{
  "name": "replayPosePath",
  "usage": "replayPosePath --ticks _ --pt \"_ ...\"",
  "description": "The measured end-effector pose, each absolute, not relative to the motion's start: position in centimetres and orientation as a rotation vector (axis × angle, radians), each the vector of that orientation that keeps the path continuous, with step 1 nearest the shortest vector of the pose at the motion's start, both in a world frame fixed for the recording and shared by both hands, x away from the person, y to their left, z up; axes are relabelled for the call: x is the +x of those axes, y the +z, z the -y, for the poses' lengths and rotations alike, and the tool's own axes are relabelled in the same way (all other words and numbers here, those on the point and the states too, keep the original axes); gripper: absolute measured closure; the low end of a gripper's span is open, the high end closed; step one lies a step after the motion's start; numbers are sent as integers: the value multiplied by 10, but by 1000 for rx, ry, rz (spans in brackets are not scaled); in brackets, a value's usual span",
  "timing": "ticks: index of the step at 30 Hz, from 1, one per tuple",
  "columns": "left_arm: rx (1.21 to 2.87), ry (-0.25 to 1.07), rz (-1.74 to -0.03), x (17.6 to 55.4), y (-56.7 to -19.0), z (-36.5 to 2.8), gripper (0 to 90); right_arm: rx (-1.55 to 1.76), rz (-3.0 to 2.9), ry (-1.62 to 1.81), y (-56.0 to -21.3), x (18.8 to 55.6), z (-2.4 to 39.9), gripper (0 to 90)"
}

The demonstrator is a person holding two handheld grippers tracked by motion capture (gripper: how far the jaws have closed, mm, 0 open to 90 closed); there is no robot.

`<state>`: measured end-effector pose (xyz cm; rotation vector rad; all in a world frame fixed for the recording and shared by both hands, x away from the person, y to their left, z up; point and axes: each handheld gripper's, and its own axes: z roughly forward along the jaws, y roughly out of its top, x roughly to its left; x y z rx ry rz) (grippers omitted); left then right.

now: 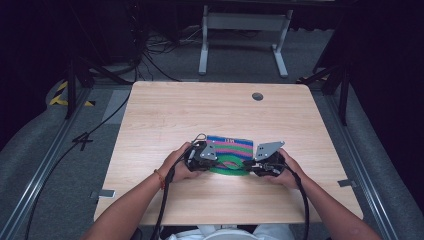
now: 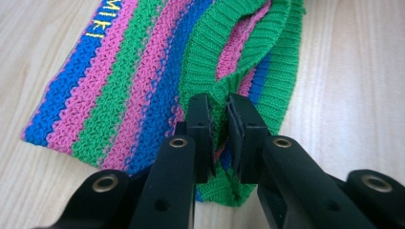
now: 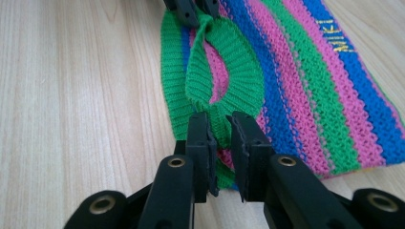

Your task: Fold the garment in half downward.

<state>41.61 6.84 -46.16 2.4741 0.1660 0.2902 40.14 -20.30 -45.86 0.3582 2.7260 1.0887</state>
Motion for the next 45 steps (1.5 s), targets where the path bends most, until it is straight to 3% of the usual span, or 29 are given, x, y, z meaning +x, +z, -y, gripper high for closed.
replayPosePath --ticks 10,19,32,45 --pt "2465 274 -220 410 -463 -76 660 426 -2702 1083 -468 402 207 755" --pt "2409 278 -286 414 -471 -85 711 425 -2669 1075 -472 406 207 733" --pt "2398 313 -316 416 -473 -81 710 478 -2637 1082 -474 413 210 720" --pt "2418 301 -322 409 -455 -85 624 480 -2635 1060 -463 402 208 595"
